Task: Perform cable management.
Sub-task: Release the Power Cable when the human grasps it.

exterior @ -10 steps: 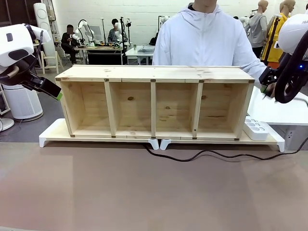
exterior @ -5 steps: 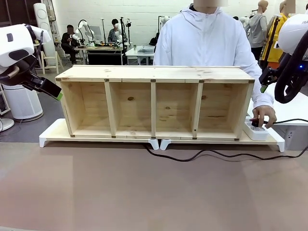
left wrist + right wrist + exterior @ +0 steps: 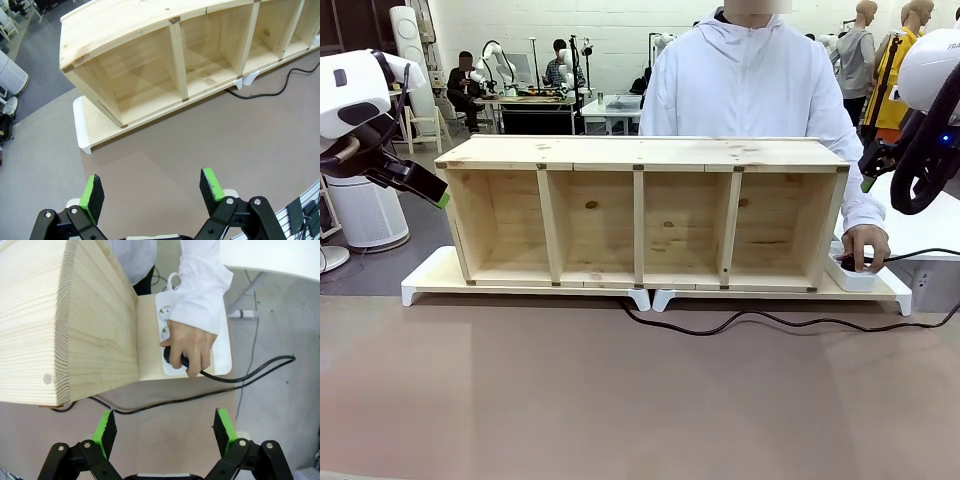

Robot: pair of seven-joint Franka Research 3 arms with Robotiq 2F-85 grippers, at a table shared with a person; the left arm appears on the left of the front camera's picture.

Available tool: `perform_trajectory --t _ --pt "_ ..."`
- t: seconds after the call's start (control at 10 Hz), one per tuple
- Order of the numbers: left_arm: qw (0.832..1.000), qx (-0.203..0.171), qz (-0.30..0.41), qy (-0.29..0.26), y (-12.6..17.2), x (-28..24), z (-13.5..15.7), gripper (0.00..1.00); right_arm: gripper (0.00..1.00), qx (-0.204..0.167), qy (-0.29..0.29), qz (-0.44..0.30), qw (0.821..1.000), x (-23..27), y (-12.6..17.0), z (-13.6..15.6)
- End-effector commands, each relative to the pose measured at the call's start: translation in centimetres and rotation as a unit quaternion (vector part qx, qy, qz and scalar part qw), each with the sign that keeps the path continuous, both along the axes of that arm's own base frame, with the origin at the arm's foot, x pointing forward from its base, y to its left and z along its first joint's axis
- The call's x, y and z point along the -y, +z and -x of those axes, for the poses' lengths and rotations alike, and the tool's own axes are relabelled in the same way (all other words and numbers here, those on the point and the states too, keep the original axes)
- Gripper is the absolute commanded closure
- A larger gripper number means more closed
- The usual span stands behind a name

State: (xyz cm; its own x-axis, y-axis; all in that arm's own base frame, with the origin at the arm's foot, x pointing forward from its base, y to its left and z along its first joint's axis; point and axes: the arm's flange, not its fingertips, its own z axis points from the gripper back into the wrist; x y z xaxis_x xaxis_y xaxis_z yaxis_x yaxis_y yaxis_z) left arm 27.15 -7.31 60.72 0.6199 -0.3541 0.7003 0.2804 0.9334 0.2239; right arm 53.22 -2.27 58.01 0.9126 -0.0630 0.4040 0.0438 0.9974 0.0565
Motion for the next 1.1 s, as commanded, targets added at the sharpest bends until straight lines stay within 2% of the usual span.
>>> perform_trajectory --t 0.0,1.0 --pt "1.0 0.005 -0.004 -0.001 0.04 -0.01 -0.17 0.0 0.0 -0.004 -0.001 -0.002 1.0 0.06 -0.17 -0.01" --pt "1.0 0.005 -0.004 -0.001 0.04 -0.01 -0.17 0.0 0.0 -0.004 -0.001 -0.002 1.0 0.06 -0.17 -0.01"
